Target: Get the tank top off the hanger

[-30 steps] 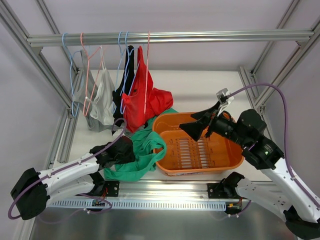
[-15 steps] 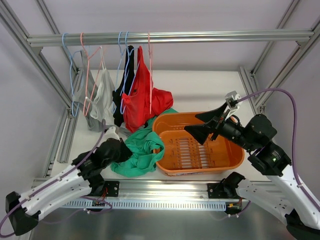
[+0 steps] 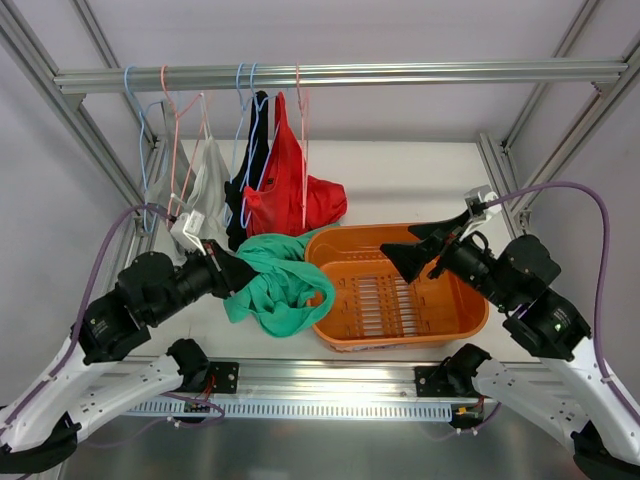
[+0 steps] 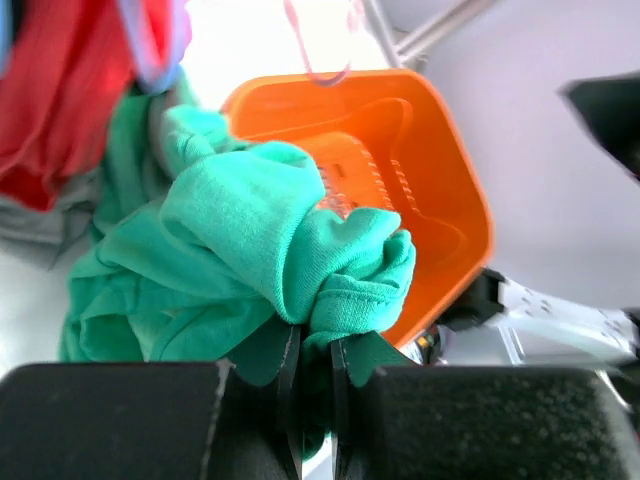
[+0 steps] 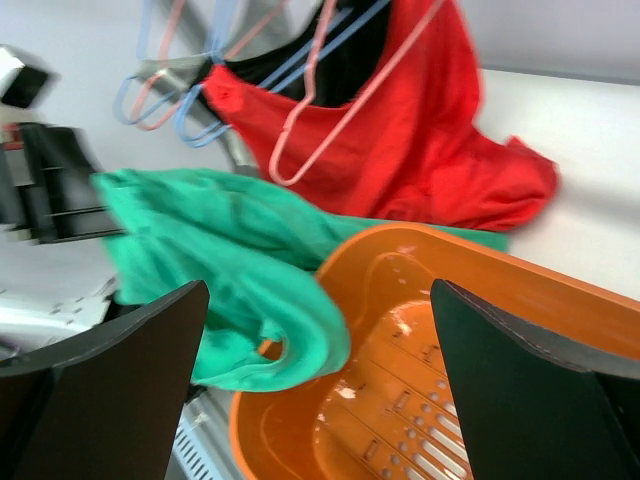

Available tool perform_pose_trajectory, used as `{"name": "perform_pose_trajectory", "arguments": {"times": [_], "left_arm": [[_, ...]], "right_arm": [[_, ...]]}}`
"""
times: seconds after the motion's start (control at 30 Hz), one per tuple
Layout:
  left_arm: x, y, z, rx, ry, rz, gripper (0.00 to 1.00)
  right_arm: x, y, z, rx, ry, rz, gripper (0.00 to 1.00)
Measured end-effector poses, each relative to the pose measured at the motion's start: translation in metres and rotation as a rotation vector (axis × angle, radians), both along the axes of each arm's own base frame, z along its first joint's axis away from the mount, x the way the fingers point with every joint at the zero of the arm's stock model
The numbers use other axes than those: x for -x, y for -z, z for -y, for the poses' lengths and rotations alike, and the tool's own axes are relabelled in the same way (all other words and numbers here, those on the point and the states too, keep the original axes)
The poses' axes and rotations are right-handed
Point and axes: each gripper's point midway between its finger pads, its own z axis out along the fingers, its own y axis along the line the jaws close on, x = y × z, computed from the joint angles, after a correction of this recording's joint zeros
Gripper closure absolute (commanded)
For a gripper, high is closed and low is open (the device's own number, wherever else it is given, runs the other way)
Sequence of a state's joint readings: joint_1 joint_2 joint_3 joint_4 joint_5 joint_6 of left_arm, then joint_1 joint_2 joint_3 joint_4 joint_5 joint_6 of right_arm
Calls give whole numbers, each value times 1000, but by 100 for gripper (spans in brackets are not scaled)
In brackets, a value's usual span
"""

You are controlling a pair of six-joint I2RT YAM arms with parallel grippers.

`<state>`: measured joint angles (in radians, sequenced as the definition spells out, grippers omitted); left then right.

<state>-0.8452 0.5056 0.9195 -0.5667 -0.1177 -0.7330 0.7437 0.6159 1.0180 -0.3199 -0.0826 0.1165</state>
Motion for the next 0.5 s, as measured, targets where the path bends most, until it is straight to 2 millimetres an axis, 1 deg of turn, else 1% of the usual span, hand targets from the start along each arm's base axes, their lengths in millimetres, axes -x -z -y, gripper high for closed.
{"name": "perform_pose_trajectory", "arguments": {"times": [0.07, 0.13, 0.23, 0.33, 0.43, 0.5], "left_arm": [[7, -17, 2, 11, 46, 19, 100], [15, -38, 4, 38, 91, 49, 100], [28, -74, 6, 77, 158, 97, 100], [39, -114, 7, 117, 219, 158, 100], [45, -152, 11, 145, 266, 215, 100], [45, -176, 16, 154, 291, 250, 100]], "right_arm": [[-5, 3, 9, 15, 56, -11, 1], [-9, 4, 19, 27, 115, -19, 1], [-11, 0, 32, 30, 176, -15, 0], [-11, -8, 41, 23, 212, -1, 1], [-12, -13, 48, 28, 244, 9, 1], [-14, -12, 52, 37, 266, 10, 1]]}}
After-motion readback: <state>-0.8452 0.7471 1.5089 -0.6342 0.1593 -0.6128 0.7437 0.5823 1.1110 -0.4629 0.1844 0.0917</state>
